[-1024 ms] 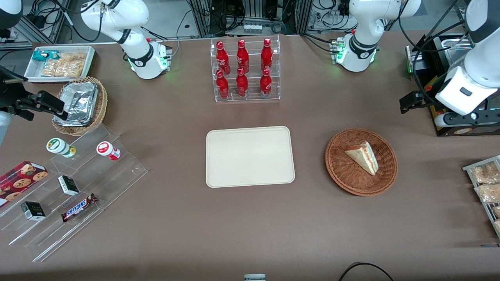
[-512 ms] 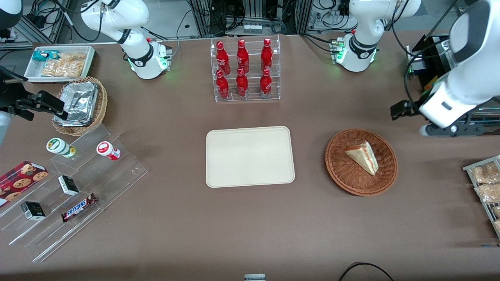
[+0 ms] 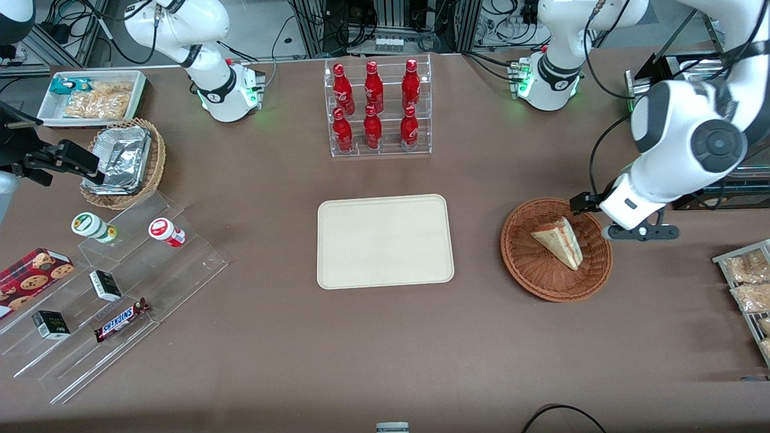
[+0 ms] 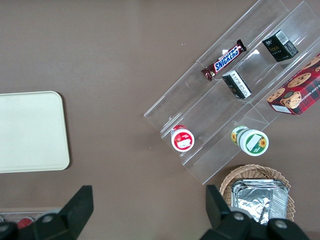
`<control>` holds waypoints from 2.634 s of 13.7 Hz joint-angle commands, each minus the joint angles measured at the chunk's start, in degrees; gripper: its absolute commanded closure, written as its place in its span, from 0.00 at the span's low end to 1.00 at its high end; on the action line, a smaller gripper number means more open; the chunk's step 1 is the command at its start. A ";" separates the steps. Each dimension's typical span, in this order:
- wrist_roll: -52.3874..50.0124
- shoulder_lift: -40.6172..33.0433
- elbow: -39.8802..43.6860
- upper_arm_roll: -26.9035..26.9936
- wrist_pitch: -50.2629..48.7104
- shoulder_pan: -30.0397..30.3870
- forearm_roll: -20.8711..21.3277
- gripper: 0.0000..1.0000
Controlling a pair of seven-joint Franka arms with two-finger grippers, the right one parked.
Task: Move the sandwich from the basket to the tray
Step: 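Move the left gripper over the wrapped sandwich in the wicker basket, then lower the left gripper and close it on the sandwich's wrapped end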
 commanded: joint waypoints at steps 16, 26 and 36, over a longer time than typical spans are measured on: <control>-52.81 6.87 -9.45 0.15 19.96 -1.00 -0.49 0.00; -53.71 12.41 -9.28 -0.28 22.25 -1.09 -0.58 0.13; -33.12 12.41 0.56 -1.86 9.86 -3.46 -0.14 0.91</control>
